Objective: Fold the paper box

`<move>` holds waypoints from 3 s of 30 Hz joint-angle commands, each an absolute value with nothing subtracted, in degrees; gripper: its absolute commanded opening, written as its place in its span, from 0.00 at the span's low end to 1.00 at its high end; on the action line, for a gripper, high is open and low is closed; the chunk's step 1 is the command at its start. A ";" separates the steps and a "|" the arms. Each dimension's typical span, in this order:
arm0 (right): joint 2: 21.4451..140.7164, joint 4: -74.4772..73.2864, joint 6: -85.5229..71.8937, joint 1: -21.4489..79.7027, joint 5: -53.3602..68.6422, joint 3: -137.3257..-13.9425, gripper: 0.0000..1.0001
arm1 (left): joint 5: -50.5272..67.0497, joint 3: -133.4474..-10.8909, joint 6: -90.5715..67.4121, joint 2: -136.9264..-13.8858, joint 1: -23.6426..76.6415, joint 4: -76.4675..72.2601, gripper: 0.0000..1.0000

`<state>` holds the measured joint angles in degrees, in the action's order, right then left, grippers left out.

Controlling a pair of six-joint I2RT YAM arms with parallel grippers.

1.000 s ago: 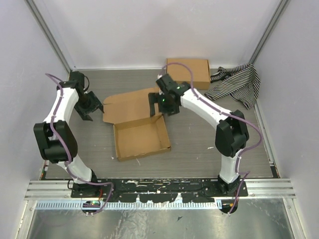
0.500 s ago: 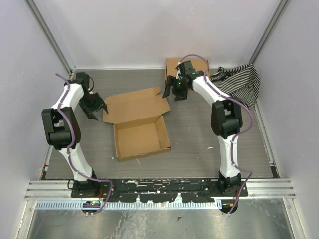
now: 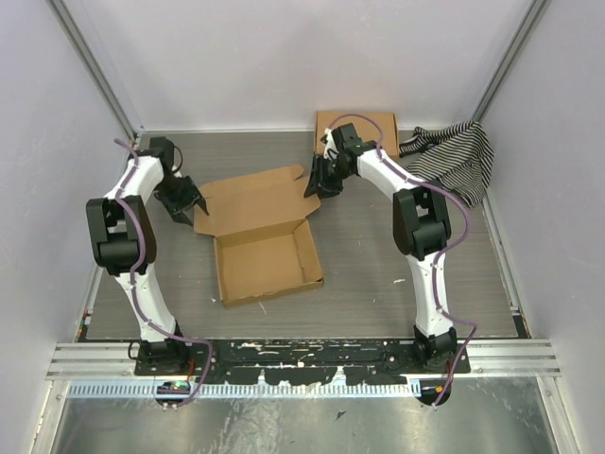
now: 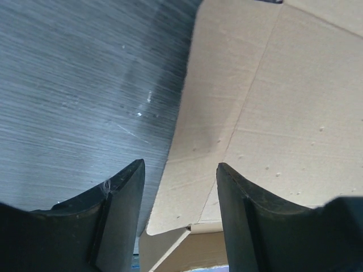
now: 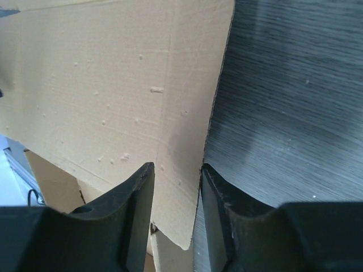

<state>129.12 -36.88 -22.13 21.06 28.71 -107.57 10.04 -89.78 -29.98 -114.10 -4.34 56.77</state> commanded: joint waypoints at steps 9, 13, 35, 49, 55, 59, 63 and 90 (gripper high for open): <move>126.31 -43.50 -16.35 26.61 15.24 -113.04 0.38 | 6.34 -99.50 -26.19 -116.95 2.97 61.44 0.59; 126.02 -44.38 -16.52 28.66 11.75 -114.13 0.37 | 6.46 -99.91 -26.28 -117.16 3.57 61.66 0.58; 126.20 -48.37 -17.10 32.95 -0.22 -115.33 0.36 | -6.35 -109.84 -22.83 -125.36 12.44 69.70 0.55; 122.58 -47.61 -17.49 30.41 2.03 -113.57 0.38 | -14.33 -104.51 -22.34 -117.38 12.39 63.36 0.00; 119.91 -46.46 -16.46 26.35 10.09 -114.56 0.42 | -14.31 -92.63 -21.32 -105.18 12.31 48.41 0.00; 118.82 -45.27 -14.54 23.50 19.59 -115.61 0.44 | -12.84 -84.07 -19.78 -96.68 12.38 37.46 0.00; 118.33 -45.57 -12.11 22.65 21.22 -116.99 0.49 | -10.96 -72.42 -17.40 -85.79 12.33 23.46 0.00; 121.50 -49.80 -5.17 21.16 18.33 -123.99 0.21 | 4.46 -57.01 -12.54 -74.57 12.39 1.67 0.00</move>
